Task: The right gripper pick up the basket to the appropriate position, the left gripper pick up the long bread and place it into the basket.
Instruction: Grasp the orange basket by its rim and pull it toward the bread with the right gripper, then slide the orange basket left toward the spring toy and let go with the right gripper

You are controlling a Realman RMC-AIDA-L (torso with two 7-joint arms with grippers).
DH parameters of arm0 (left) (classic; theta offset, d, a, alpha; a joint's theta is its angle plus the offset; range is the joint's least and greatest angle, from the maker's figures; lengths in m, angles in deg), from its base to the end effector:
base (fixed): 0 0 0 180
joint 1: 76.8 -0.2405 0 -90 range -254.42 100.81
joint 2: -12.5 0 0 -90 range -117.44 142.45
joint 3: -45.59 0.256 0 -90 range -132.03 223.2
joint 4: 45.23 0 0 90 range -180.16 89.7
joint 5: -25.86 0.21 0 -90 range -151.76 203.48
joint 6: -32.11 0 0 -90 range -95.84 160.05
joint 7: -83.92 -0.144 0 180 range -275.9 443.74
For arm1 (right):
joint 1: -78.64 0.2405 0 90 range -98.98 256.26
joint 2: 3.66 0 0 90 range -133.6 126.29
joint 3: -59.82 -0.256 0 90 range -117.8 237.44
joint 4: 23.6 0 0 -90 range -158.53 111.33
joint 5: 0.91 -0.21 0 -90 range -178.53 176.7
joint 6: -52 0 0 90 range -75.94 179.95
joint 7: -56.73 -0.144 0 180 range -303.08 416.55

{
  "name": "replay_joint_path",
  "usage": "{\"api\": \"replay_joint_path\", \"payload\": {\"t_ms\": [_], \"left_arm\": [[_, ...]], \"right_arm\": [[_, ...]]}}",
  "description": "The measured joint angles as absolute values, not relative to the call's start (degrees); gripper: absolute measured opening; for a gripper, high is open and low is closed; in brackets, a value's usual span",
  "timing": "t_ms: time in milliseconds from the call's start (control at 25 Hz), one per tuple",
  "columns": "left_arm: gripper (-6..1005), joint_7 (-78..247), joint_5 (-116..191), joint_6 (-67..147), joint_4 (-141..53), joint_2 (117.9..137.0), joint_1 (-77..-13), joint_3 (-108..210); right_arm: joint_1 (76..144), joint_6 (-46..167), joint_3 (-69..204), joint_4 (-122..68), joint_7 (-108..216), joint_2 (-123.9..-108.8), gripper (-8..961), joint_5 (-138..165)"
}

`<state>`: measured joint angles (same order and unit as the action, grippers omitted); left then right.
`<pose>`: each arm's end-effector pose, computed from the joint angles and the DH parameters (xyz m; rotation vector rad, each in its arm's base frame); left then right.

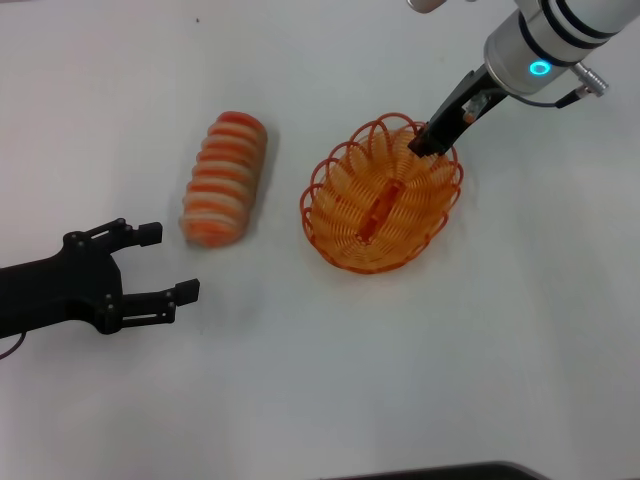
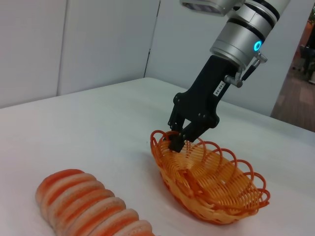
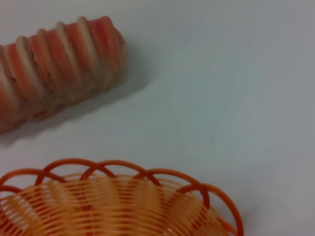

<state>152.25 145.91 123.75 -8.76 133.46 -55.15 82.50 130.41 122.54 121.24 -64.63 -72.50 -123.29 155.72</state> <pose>-0.3080 0.2710 -0.0184 -2.7471 -0.6199 -0.6266 0.2107 0.4161 -0.0325 -2.5977 0.8460 -0.5027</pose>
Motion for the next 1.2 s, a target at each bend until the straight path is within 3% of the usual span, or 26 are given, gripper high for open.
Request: {"api": "replay_joint_path", "payload": {"t_ms": [320,760,1040,1200], "left_arm": [[930,152.22,145.92,123.93,-8.60,133.51,-55.19,82.63],[927,152.12,145.92,124.52,-7.64,133.25,-54.64,82.45],[925,152.34,145.65,124.38,-5.45,133.53,-54.52,81.96],[924,152.34,145.58,123.89,-5.29,133.50,-54.34,81.80]], "right_arm": [[129.84,131.03,112.73,-67.01,-72.55,-122.35,145,153.76],[126.25,142.09,97.34,-67.47,-80.18,-118.96,100,152.72],[122.92,143.60,93.82,-66.33,-90.98,-118.10,83,148.53],[121.73,141.72,93.85,-66.05,-96.73,-118.42,83,147.43]]}}
